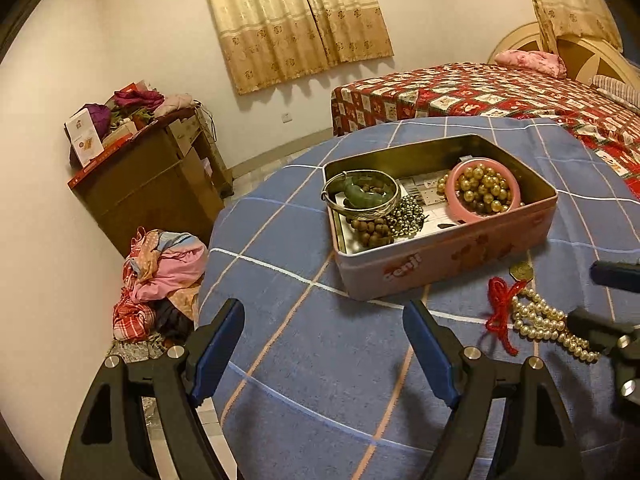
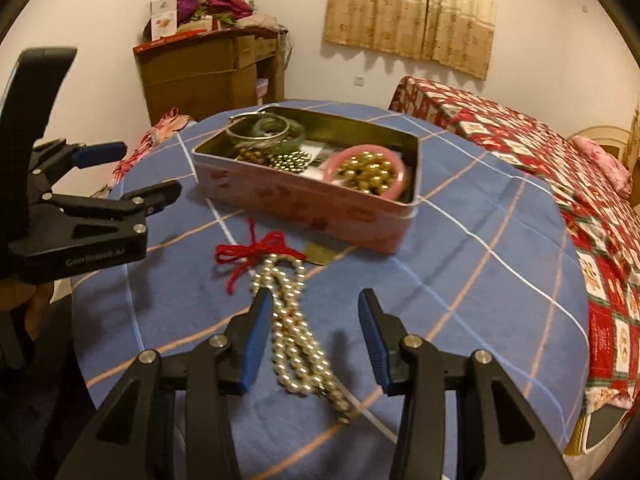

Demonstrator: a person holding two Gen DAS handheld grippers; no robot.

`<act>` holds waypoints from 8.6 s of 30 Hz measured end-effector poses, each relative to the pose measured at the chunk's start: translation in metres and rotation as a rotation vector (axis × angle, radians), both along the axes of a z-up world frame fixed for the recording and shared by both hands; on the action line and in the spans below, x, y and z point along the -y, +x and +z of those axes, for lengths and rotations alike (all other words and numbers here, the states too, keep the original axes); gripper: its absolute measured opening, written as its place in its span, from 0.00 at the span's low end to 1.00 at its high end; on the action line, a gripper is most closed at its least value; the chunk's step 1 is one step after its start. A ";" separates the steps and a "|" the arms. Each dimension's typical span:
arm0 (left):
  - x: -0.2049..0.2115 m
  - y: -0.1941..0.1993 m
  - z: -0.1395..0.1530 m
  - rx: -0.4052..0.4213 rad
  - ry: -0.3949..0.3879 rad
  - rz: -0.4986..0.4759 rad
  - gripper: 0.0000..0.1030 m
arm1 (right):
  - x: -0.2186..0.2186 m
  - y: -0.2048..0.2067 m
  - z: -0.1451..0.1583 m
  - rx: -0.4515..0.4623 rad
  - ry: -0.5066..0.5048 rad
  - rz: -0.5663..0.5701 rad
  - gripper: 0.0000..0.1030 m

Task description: Organize jewelry

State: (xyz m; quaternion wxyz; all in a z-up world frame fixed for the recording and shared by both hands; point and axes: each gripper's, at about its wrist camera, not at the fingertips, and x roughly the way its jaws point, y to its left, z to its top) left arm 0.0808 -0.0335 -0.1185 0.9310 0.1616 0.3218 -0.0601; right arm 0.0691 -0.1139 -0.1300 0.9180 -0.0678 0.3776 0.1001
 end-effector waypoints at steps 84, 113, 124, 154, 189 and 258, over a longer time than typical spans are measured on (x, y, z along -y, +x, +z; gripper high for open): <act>0.086 0.010 -0.025 -0.214 0.015 -0.171 0.61 | 0.087 -0.003 -0.015 -0.049 0.049 -0.206 0.46; 0.030 -0.008 0.057 0.005 -0.138 -0.184 0.01 | 0.050 -0.020 0.050 0.195 0.019 -0.107 0.08; 0.021 0.020 0.066 0.041 -0.146 -0.122 0.01 | 0.038 0.004 0.066 0.238 -0.028 -0.093 0.08; 0.031 0.080 0.071 0.094 -0.085 -0.075 0.01 | 0.016 0.066 0.090 0.299 -0.121 -0.101 0.08; 0.039 0.114 0.038 0.043 0.005 -0.057 0.01 | -0.001 0.108 0.059 0.194 -0.159 -0.095 0.08; -0.001 0.049 0.074 0.181 0.026 0.067 0.89 | 0.035 0.052 0.092 0.297 -0.080 -0.227 0.65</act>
